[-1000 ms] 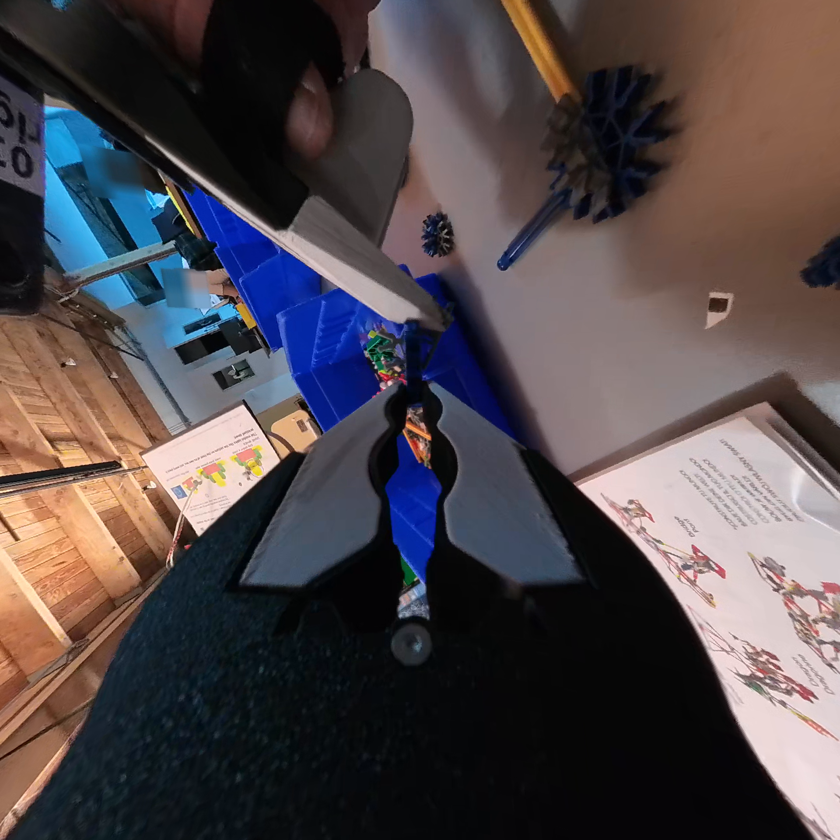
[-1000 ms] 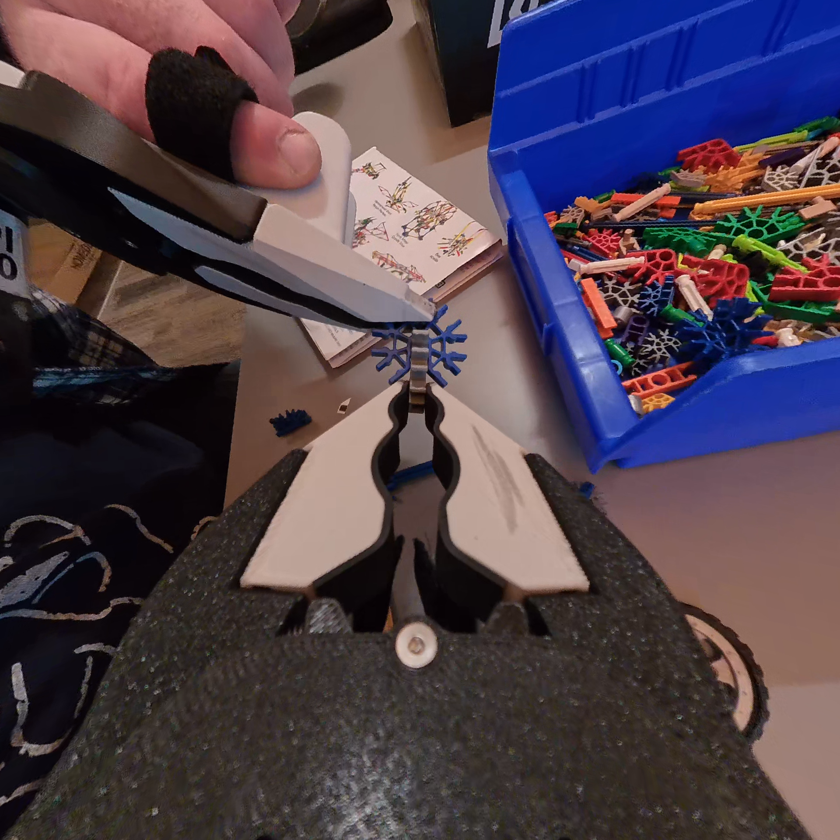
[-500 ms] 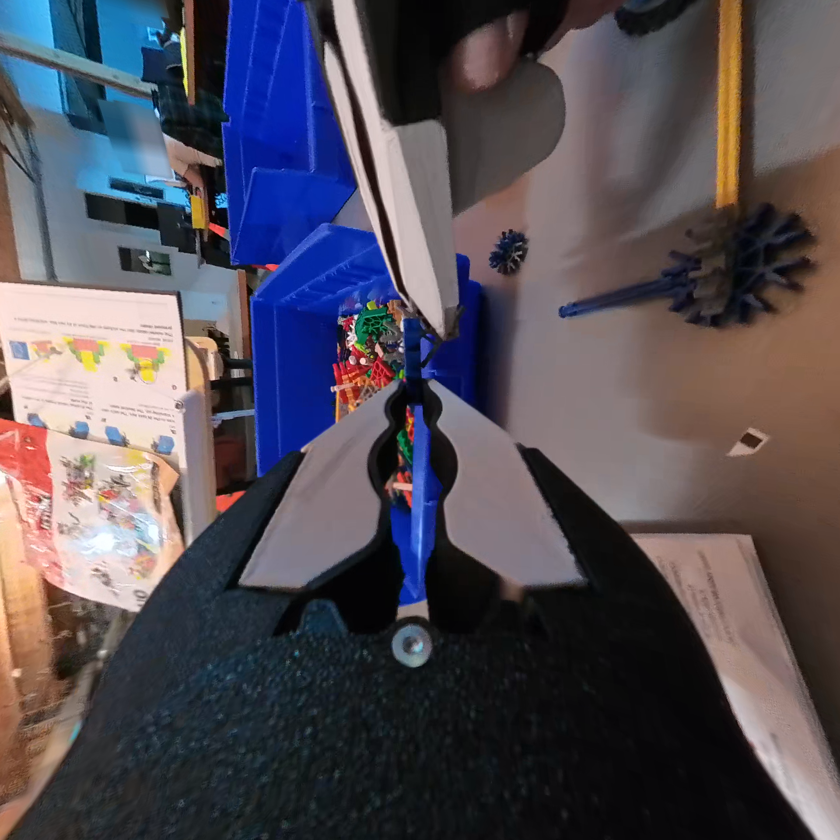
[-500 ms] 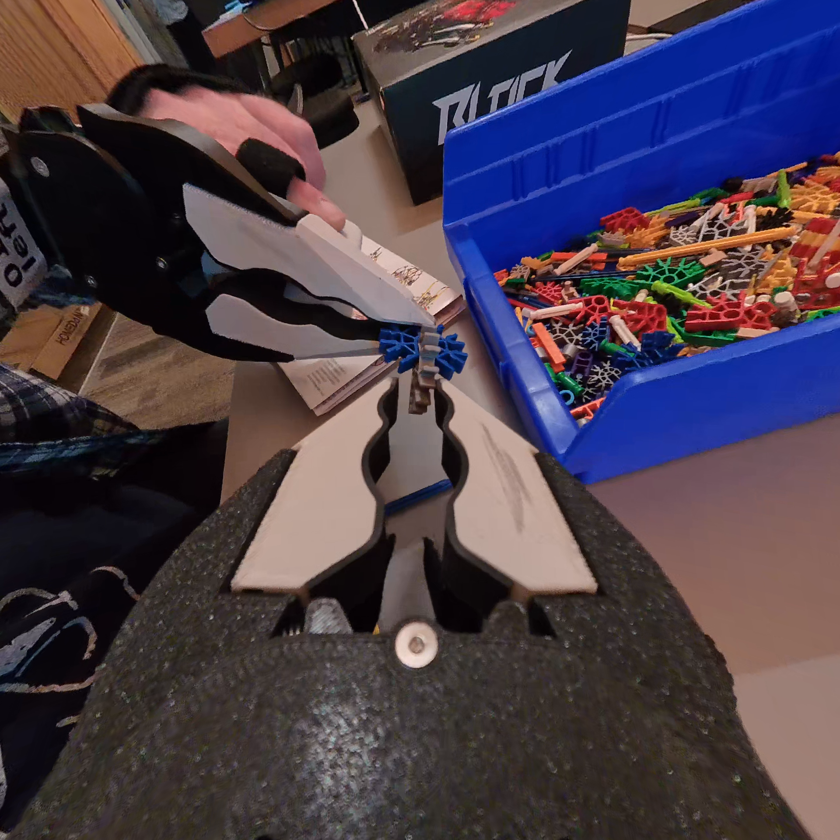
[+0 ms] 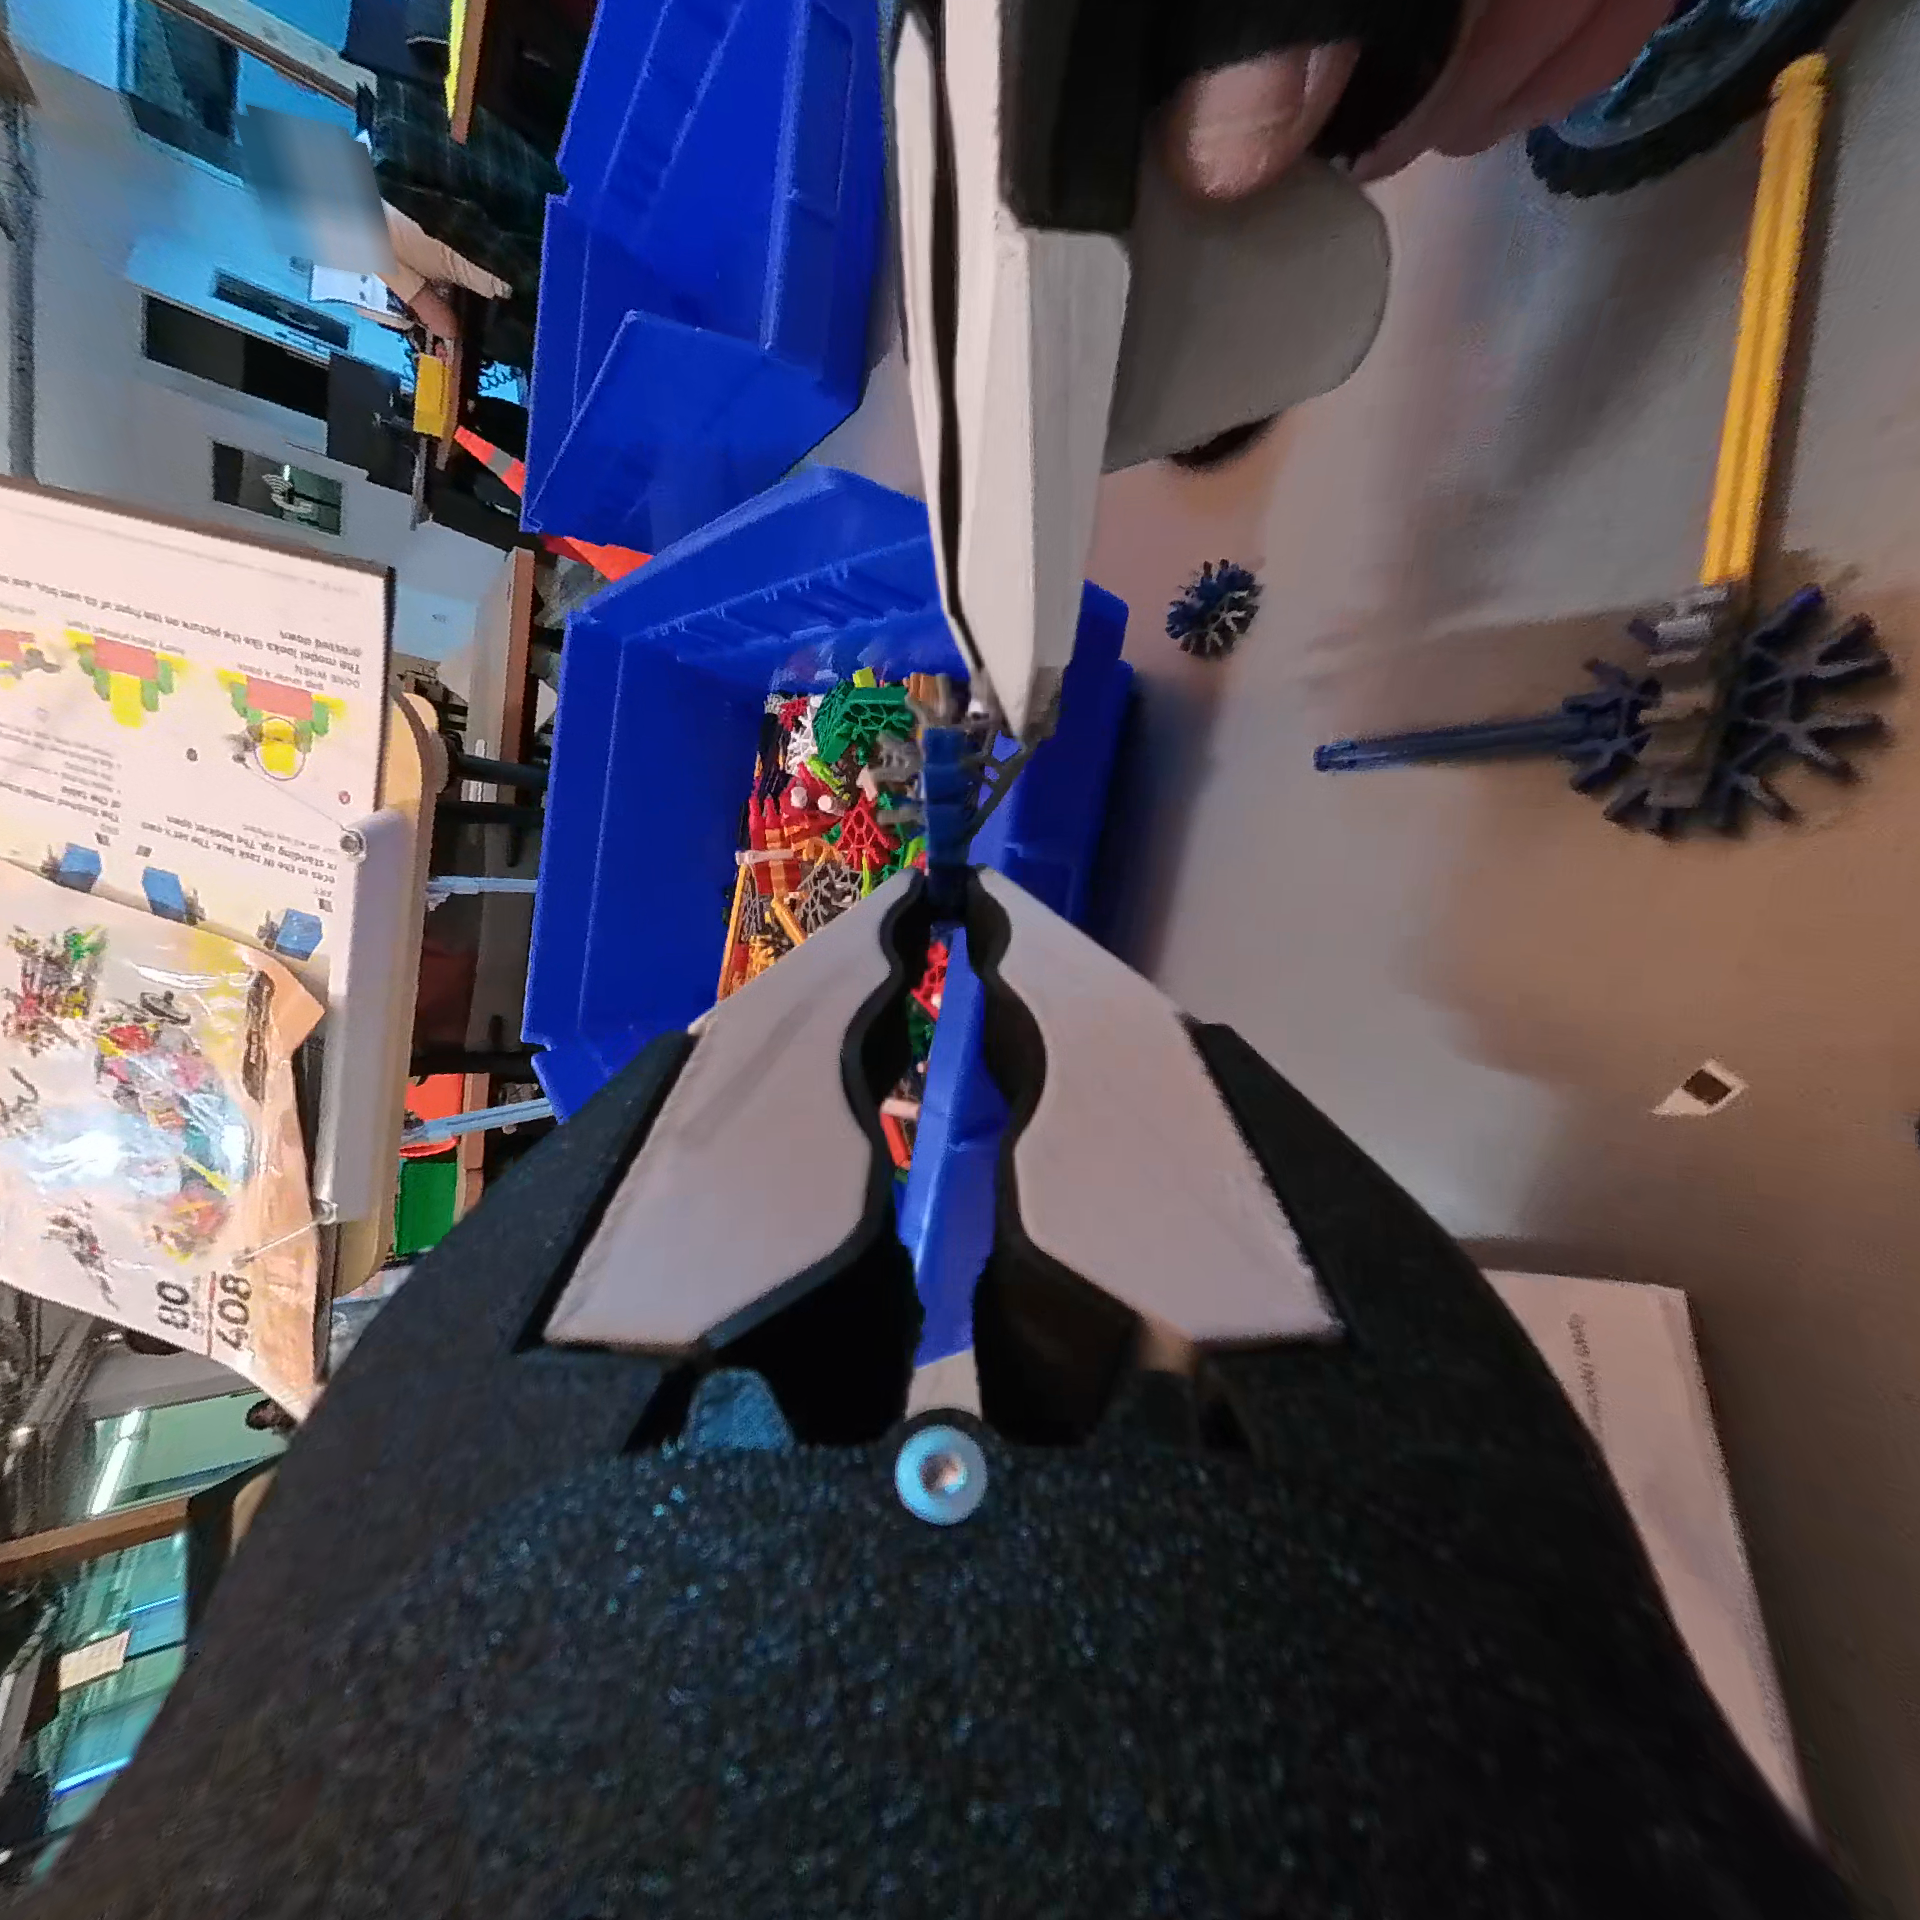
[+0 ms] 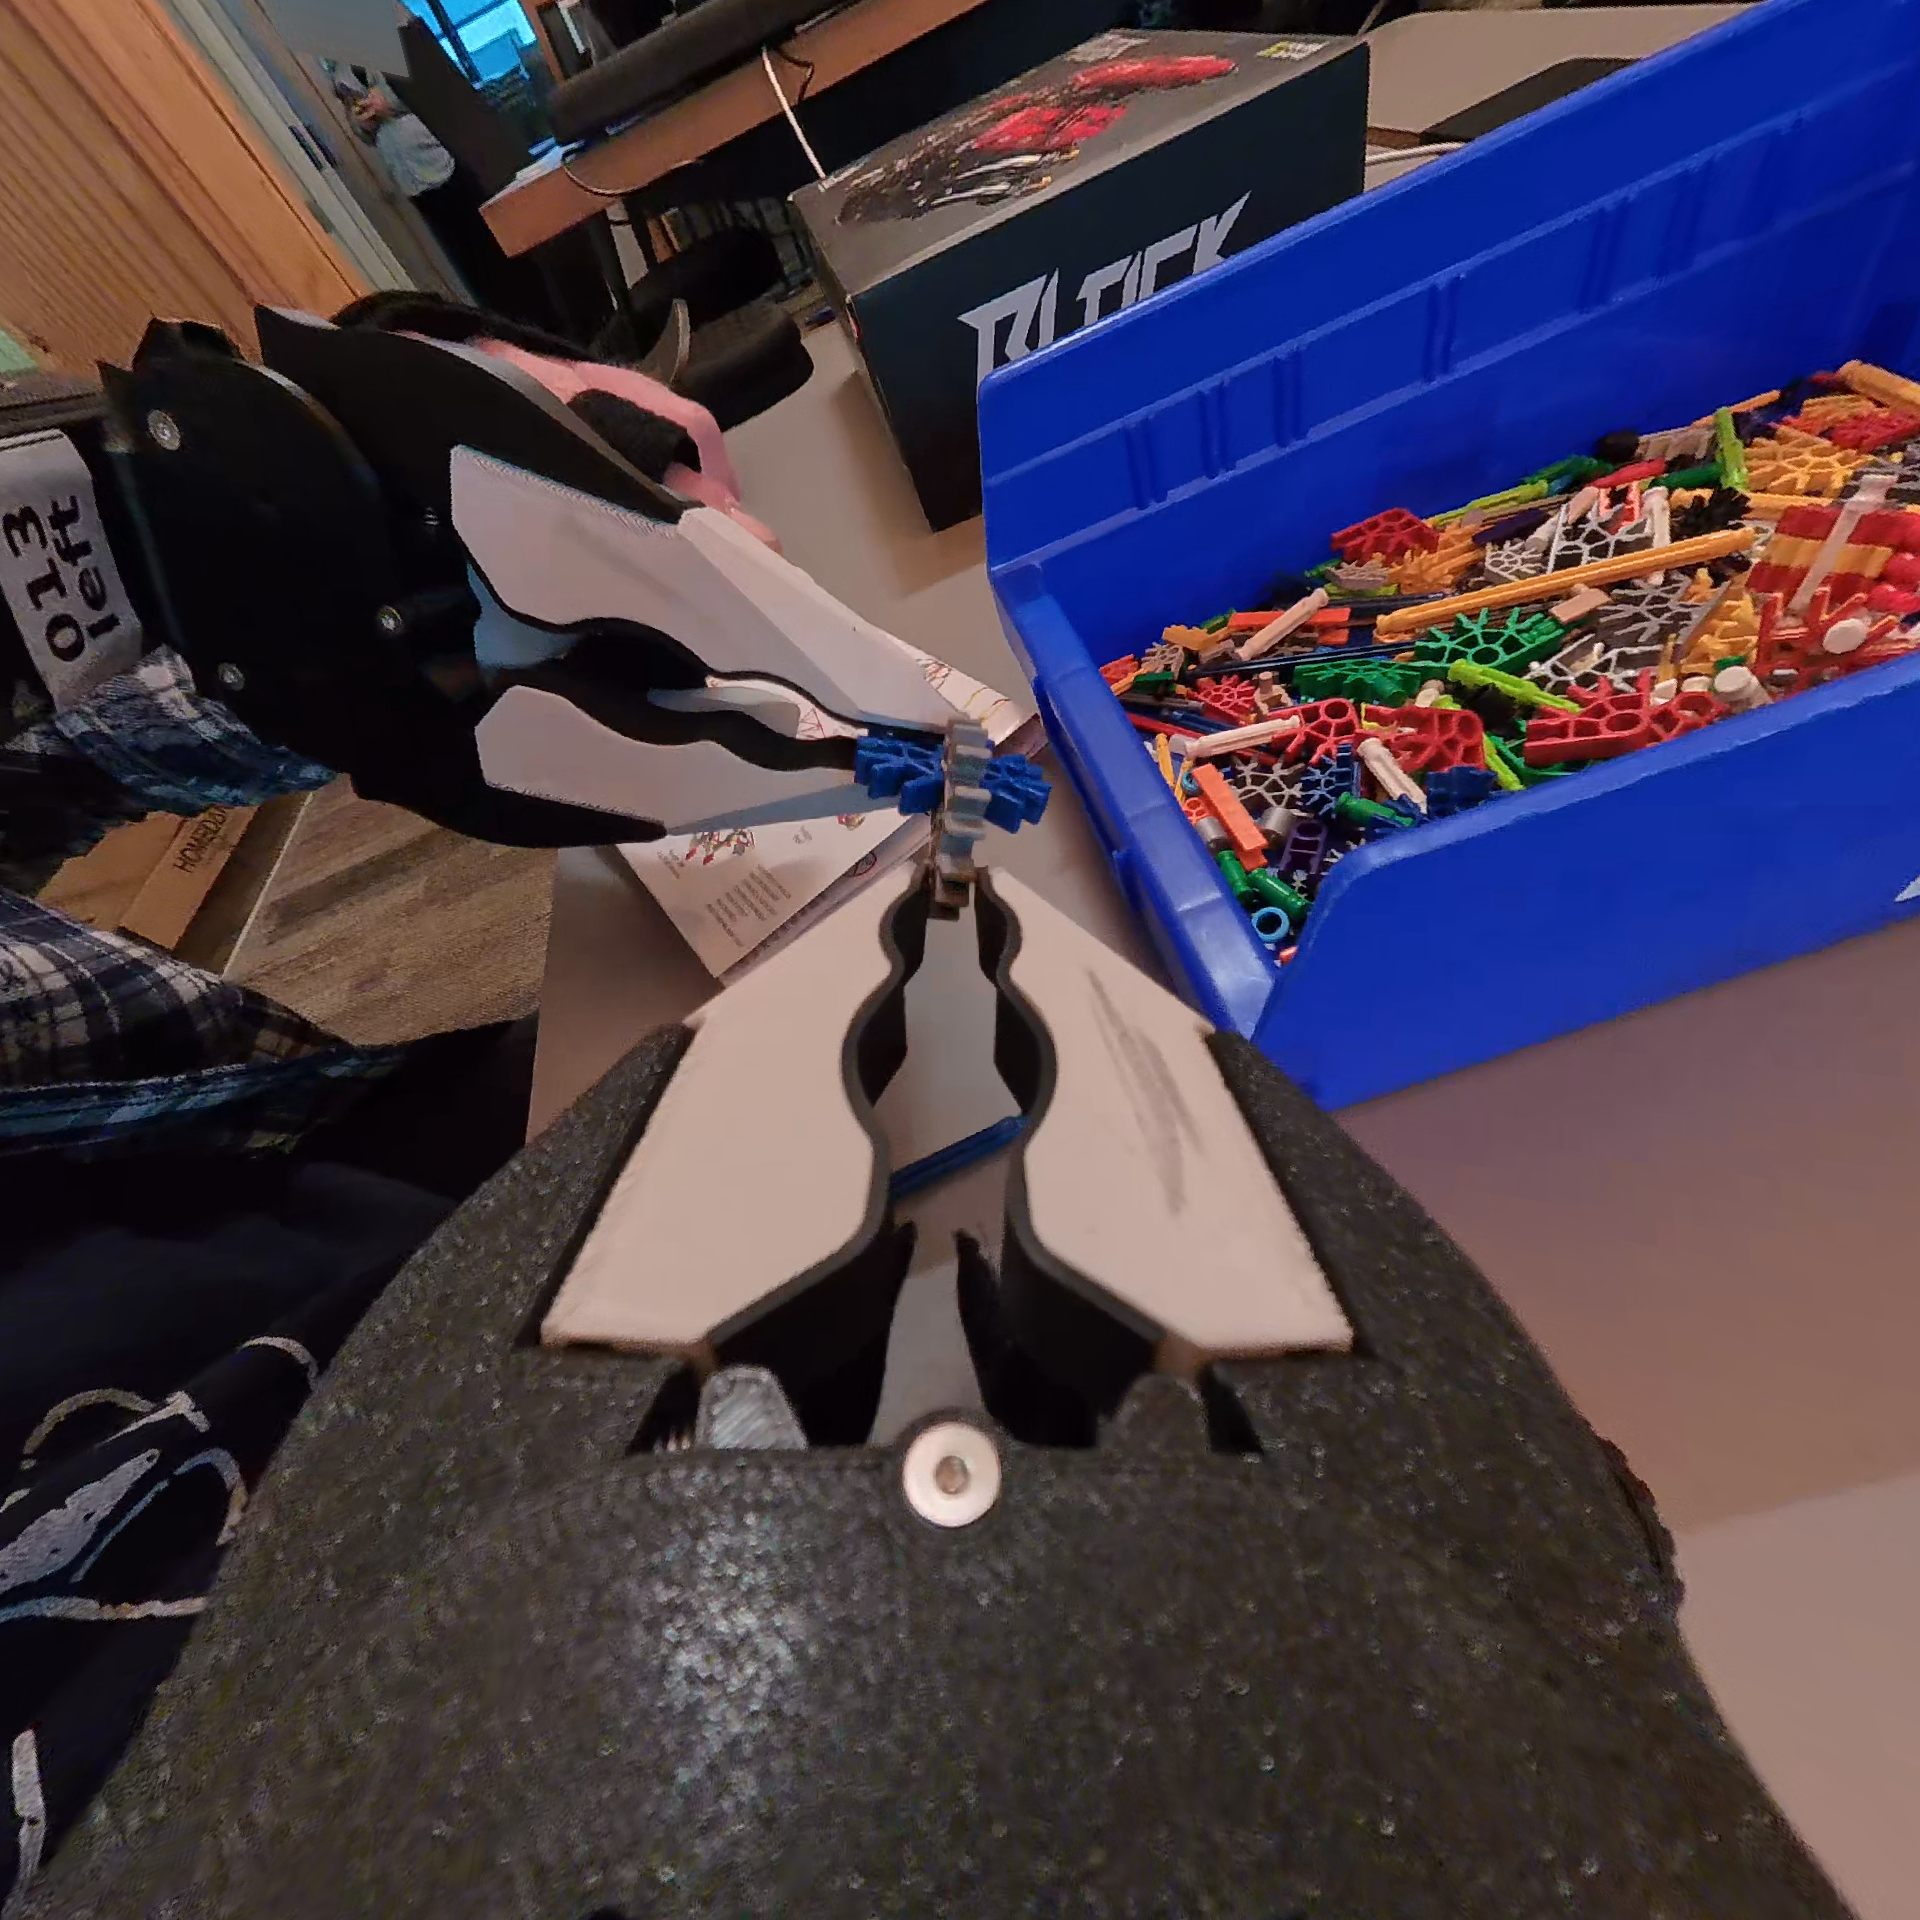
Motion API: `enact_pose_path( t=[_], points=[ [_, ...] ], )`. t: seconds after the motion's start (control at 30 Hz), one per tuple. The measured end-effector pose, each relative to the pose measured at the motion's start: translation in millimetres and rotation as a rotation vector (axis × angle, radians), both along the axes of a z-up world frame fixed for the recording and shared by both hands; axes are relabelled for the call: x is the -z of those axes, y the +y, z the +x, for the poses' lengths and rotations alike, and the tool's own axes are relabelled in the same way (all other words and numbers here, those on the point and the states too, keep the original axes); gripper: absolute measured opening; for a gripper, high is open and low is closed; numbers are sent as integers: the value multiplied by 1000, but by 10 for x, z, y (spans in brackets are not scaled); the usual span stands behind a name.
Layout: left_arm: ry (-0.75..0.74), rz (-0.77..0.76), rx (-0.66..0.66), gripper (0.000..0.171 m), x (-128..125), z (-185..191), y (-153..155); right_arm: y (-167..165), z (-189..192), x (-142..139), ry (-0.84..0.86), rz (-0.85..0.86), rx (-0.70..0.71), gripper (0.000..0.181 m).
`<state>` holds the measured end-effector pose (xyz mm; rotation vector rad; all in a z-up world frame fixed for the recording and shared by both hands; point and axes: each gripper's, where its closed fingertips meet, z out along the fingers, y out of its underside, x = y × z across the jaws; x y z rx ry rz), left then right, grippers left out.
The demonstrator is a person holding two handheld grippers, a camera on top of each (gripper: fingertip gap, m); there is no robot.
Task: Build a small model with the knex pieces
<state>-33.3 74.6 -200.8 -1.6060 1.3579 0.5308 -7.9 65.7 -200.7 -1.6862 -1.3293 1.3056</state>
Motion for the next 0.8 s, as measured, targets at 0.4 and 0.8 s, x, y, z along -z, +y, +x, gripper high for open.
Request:
enact_pose_path(
  t=[0.4,0.8],
  points=[
    [249,116,53,2,6,7,2,4,25,-23,-3,30,-1,4],
    [309,155,78,1,-32,55,21,23,25,-99,31,38,13,4]
  ],
)
